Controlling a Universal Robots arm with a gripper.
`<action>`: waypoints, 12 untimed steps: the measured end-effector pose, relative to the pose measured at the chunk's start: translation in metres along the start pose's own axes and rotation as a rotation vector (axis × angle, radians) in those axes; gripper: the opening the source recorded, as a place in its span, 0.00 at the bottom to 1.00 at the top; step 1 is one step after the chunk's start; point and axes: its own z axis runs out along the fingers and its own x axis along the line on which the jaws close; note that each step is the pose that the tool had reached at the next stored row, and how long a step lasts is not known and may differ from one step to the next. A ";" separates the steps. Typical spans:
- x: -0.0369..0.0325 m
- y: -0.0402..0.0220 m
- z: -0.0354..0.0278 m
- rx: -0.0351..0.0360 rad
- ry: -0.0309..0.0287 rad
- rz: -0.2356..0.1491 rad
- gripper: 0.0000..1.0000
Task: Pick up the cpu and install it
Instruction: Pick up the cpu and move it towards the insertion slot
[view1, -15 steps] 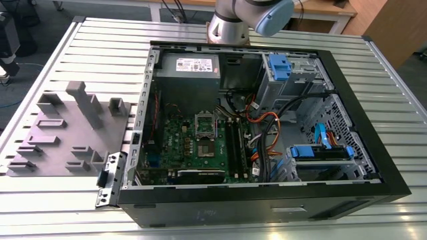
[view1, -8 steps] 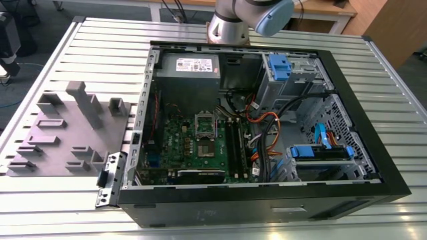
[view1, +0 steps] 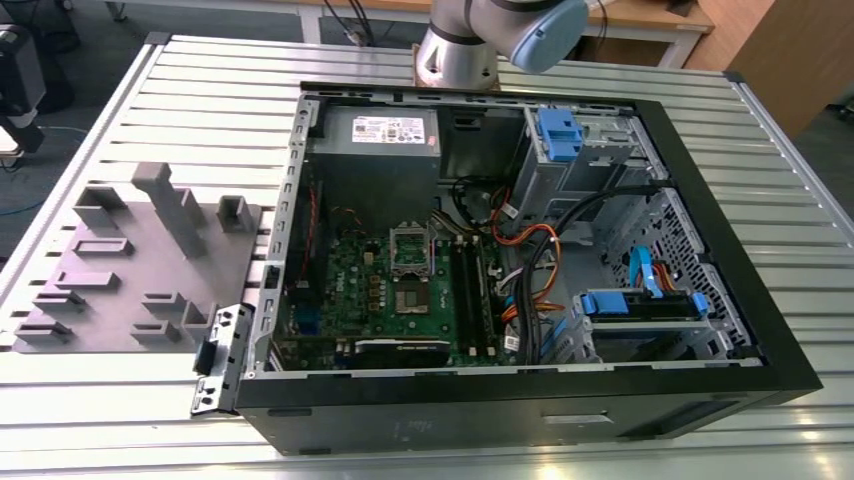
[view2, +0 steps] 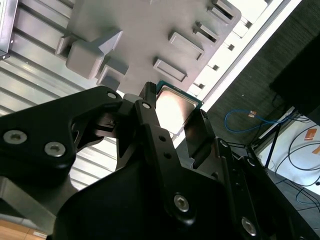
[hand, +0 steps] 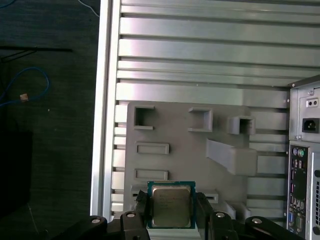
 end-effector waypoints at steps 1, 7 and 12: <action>-0.0004 0.0000 0.0000 0.0000 0.0000 0.000 0.47; -0.0036 -0.0001 0.0000 0.0001 0.0001 0.000 0.47; -0.0070 -0.0002 0.0001 0.0000 0.0000 0.000 0.47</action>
